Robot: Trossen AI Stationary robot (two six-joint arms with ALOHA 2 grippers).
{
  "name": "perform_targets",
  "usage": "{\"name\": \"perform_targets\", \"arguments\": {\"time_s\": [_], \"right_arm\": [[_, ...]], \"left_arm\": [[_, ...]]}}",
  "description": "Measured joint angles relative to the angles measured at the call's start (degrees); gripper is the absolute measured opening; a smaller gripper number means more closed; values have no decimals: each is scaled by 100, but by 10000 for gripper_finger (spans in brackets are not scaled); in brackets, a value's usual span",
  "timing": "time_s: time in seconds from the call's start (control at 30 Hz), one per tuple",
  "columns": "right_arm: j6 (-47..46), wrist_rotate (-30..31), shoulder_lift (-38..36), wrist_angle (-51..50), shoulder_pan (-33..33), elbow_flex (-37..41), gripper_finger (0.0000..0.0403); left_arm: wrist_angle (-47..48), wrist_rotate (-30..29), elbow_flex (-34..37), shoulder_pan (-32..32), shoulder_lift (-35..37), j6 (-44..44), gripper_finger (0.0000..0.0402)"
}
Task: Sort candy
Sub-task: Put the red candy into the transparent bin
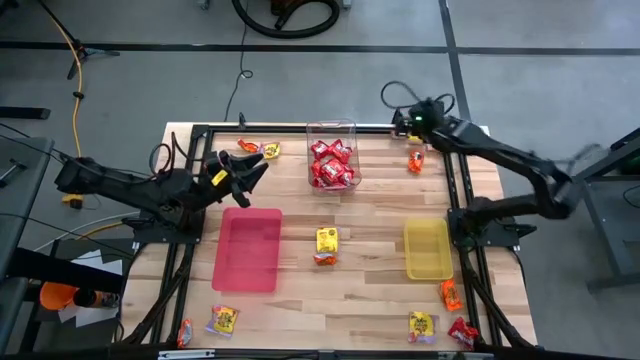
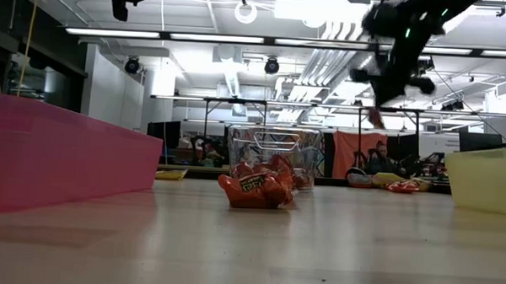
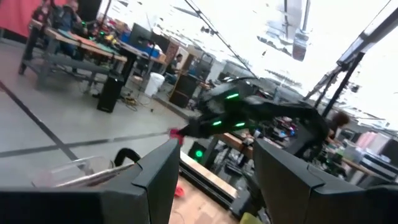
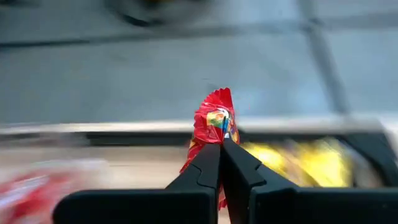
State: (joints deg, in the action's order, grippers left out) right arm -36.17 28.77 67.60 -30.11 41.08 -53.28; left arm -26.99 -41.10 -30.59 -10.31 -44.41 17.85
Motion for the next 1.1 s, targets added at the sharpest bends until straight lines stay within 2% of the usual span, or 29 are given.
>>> {"name": "perform_targets", "arguments": {"time_s": [0.07, 0.13, 0.27, 0.47, 0.67, 0.8, 0.93, 1.1], "right_arm": [[674, -511, -441, 497, -278, -2, 2], [1184, -1159, -805, 867, -564, -2, 1], [1412, -2405, -1312, 1283, -1154, -2, 1], [1764, -3566, -1510, 1673, -2306, -2, 0], [1860, -3694, -1360, 2250, -3476, 214, 0], [1681, -3528, -1118, 2644, -4036, 249, 0], [1577, -3243, -821, 3162, -4372, 249, 0], [1522, -3184, -483, 3615, -4565, 249, 0]], "left_arm": [[4, 70, 0, 105, 10, 13, 188], [2, 401, 0, 247, 11, 54, 188], [5, 1143, 0, 523, 0, 249, 188], [2, 1480, 0, 745, -35, 170, 188], [7, 1872, 0, 708, -201, -287, 188], [31, 2254, 0, 523, -443, -353, 188], [31, 2809, 0, 293, -715, -544, 188], [20, 3423, 0, 115, -813, -640, 188]]}}
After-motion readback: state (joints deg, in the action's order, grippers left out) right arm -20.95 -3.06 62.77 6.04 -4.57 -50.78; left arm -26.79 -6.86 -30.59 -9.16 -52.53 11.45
